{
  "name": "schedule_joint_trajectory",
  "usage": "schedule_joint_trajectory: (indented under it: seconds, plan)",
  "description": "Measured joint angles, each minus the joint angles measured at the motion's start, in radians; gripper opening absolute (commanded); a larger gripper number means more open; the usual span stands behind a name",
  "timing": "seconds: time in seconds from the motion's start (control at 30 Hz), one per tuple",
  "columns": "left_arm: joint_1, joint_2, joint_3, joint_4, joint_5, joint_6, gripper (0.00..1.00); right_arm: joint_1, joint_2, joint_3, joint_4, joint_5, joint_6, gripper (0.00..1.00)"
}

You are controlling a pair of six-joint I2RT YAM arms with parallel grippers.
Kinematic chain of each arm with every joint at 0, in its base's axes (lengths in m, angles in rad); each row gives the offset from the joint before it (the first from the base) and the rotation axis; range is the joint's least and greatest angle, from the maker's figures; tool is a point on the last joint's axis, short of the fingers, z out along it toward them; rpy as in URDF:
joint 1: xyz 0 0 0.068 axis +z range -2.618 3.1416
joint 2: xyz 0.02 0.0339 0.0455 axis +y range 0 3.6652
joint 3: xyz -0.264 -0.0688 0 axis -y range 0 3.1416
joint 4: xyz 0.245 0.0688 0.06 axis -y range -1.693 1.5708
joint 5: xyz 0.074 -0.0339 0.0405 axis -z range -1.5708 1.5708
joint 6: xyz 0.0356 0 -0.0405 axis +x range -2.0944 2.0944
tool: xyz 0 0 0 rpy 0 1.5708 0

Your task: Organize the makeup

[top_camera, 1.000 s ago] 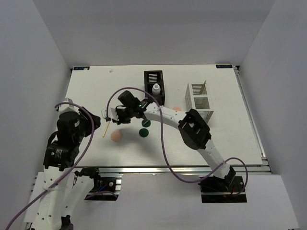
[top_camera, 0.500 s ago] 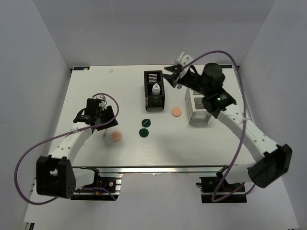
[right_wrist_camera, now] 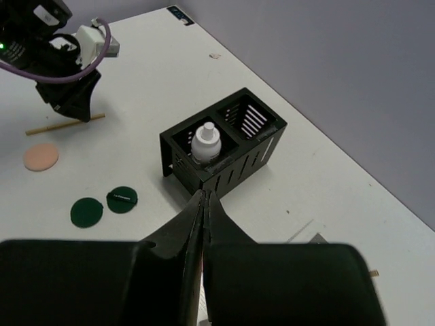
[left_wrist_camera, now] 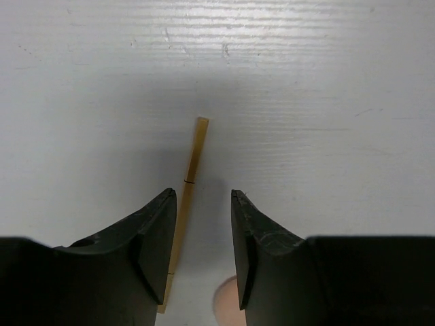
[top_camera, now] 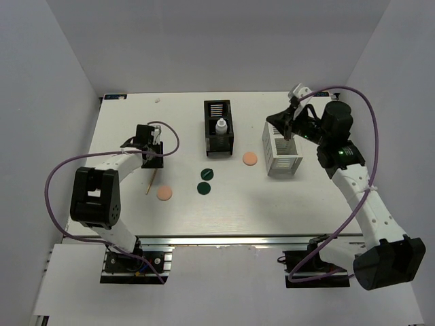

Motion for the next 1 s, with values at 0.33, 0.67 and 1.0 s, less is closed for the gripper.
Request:
schedule_joint_trajectory:
  seconds: [0.33, 0.67, 1.0]
  plan:
    - [0.000, 0.061, 0.000, 0.026, -0.016, 0.087, 0.37, -0.129, -0.060, -0.024, -0.002, -0.059, 0.087, 0.04]
    - [0.000, 0.076, -0.042, 0.100, -0.021, 0.093, 0.29, -0.146, -0.086, -0.045, -0.037, -0.071, 0.122, 0.03]
    - [0.000, 0.068, -0.063, 0.158, -0.008, 0.050, 0.05, -0.158, -0.102, -0.049, -0.046, -0.071, 0.139, 0.04]
